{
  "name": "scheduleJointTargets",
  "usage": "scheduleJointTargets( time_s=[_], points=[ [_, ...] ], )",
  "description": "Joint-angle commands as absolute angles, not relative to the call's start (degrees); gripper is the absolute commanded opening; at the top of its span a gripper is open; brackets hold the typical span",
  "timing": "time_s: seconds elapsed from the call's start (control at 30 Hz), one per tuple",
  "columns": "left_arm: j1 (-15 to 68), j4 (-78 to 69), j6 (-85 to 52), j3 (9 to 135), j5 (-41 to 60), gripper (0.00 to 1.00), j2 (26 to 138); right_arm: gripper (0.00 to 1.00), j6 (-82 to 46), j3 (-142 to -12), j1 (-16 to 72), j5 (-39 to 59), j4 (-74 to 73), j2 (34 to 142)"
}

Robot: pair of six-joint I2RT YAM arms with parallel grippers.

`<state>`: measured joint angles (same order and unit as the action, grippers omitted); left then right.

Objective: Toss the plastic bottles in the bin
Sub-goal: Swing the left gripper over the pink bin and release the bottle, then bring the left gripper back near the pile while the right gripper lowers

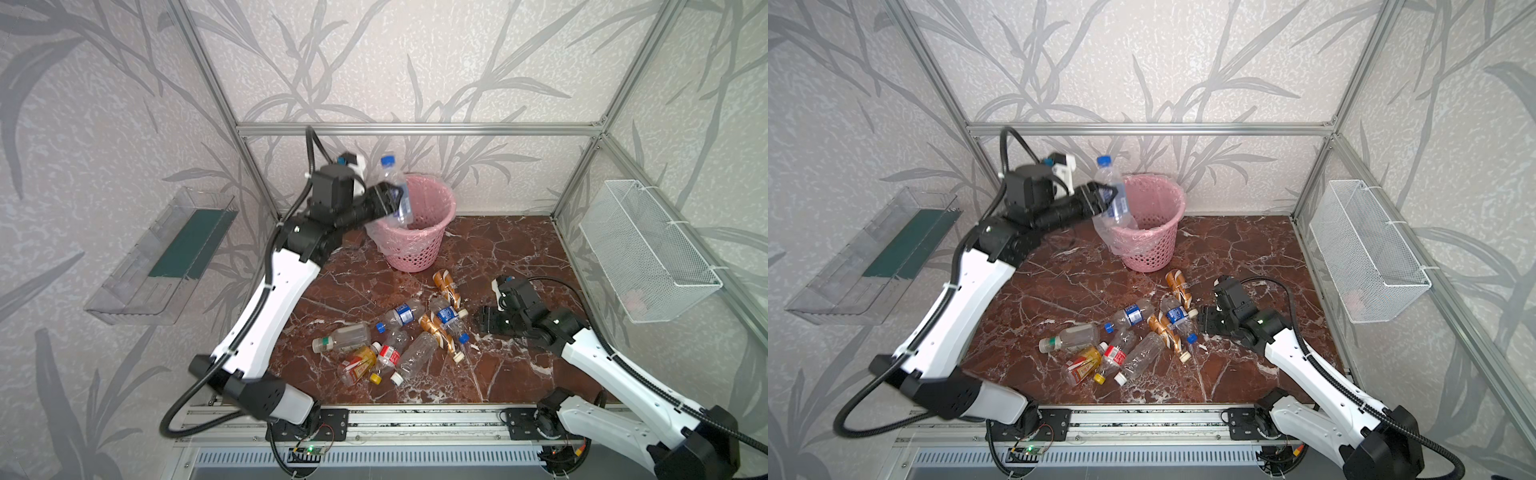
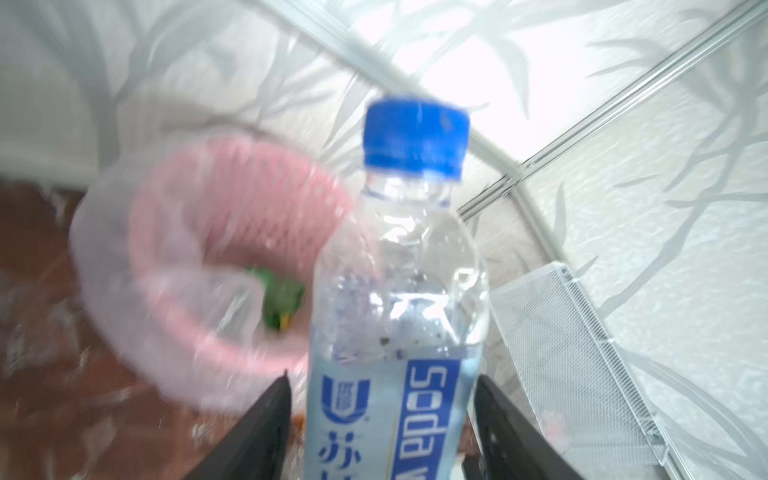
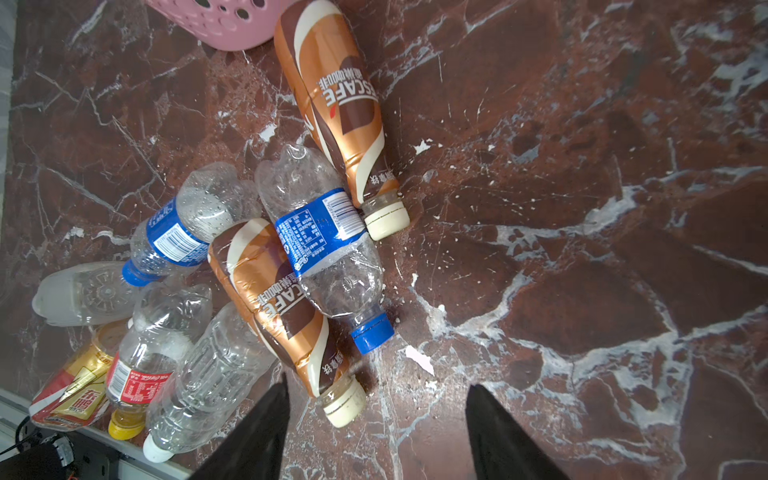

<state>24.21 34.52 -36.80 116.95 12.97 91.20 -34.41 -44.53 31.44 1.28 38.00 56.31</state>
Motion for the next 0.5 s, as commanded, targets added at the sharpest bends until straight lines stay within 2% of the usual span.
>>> scheduleJointTargets(
  time_s=[0.0,0.03,0.13,0.2,0.37,0.47],
  points=[
    [24.09,49.16,-33.5,127.21,10.39,0.93,94.08,0.69,-34.06,-45.68,31.21,-1.14,42.2,53.86],
    [24.11,48.09,-33.3,123.61,9.54,0.94,91.22,0.7,-34.18,-45.22,31.04,-1.07,42.19,53.58],
    [24.06,37.6,-34.33,100.75,5.57,0.96,76.86,0.7,-34.45,-43.91,30.78,0.1,40.76,53.98],
    [23.79,36.33,-35.67,88.53,2.52,0.96,68.46,0.7,-34.45,-43.51,30.77,0.64,39.62,55.1],
    [23.21,39.06,-38.55,71.06,-1.04,0.95,55.49,0.7,-34.1,-43.4,30.61,1.49,38.1,57.55],
    [23.03,41.78,-39.6,64.81,-2.28,0.94,50.94,0.69,-34.34,-43.36,30.66,2.01,37.79,58.0]
  ],
)
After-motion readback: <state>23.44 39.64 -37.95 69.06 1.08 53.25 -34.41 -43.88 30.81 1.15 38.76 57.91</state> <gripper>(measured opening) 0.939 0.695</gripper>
